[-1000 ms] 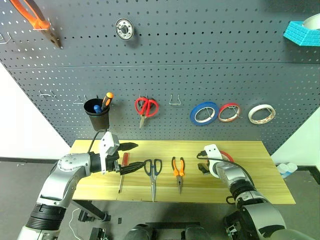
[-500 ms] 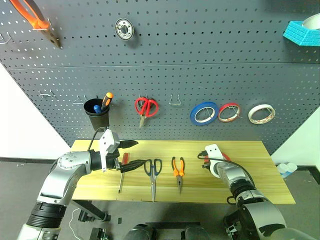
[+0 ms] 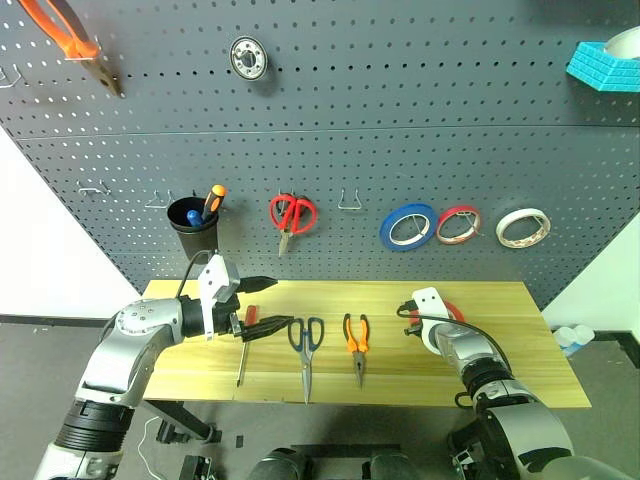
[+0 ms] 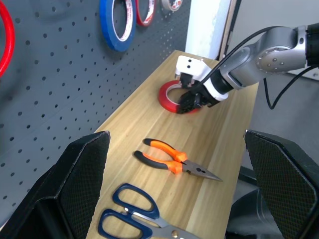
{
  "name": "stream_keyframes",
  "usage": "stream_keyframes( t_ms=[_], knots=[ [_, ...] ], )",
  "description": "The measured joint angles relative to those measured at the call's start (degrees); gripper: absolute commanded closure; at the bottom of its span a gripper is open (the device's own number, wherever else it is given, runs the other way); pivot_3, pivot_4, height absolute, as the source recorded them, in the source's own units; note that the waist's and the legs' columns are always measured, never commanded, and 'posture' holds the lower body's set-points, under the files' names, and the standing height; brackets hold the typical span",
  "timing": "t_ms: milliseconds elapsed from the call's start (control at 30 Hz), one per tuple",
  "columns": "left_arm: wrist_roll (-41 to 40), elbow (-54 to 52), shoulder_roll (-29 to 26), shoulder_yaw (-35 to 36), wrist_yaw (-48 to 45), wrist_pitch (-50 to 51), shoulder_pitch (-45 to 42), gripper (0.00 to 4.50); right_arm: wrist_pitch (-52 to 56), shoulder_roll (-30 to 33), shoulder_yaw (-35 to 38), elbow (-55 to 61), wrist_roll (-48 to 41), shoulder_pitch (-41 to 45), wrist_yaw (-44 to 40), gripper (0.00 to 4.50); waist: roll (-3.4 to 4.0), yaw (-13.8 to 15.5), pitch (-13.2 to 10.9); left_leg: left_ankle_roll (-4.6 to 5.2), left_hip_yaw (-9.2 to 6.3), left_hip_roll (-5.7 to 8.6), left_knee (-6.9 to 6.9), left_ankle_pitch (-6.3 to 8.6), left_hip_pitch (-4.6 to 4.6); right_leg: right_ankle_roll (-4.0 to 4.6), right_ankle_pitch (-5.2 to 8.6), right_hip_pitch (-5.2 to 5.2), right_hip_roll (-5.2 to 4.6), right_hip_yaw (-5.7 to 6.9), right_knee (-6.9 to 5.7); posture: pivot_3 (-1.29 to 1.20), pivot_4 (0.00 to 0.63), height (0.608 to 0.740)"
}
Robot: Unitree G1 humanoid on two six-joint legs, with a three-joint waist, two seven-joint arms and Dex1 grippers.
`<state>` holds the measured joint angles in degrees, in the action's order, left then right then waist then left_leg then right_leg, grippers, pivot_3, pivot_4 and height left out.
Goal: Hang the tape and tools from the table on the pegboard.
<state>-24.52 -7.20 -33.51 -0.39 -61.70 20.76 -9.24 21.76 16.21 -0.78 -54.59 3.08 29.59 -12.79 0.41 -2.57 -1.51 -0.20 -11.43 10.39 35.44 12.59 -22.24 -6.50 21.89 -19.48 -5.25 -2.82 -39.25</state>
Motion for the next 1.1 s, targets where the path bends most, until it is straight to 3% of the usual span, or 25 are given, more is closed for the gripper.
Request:
stream_keyframes(
  t_ms=[167, 767, 1100],
  knots=[
    [0.01, 0.48, 0.12, 0.0, -0.03, -0.26, -0.09, 0.0, 1.96, 1.12, 0.06, 6.77, -0.12, -2.68, -1.16, 3.82, 0.0, 0.03, 0.0, 0.13, 0.0, 0.0, 0.0, 0.08, 0.0, 0.0, 0.0, 0.0, -0.01, 0.0, 0.0, 0.01, 0.0, 0.718],
    [0.08, 3.9, 1.03, -0.68, -0.89, -2.05, -2.01, 0.0, 20.6, 3.64, 1.76, 50.93, -2.88, -25.92, -2.81, 3.82, -0.08, 0.18, -0.05, 0.22, 0.07, -0.03, 0.01, 0.14, -0.08, -0.01, 0.0, -0.08, -0.04, -0.03, 0.01, -0.05, 0.0, 0.718],
    [0.09, 6.45, 2.14, -1.08, -2.62, -2.95, -3.74, 0.0, 16.53, 3.3, 5.42, 56.94, -3.28, -32.25, 0.19, 3.82, -0.13, 0.05, -0.08, 0.22, 0.1, -0.03, 0.01, 0.14, -0.09, -0.01, 0.0, -0.08, -0.04, -0.03, 0.01, -0.08, 0.0, 0.718]
  ],
)
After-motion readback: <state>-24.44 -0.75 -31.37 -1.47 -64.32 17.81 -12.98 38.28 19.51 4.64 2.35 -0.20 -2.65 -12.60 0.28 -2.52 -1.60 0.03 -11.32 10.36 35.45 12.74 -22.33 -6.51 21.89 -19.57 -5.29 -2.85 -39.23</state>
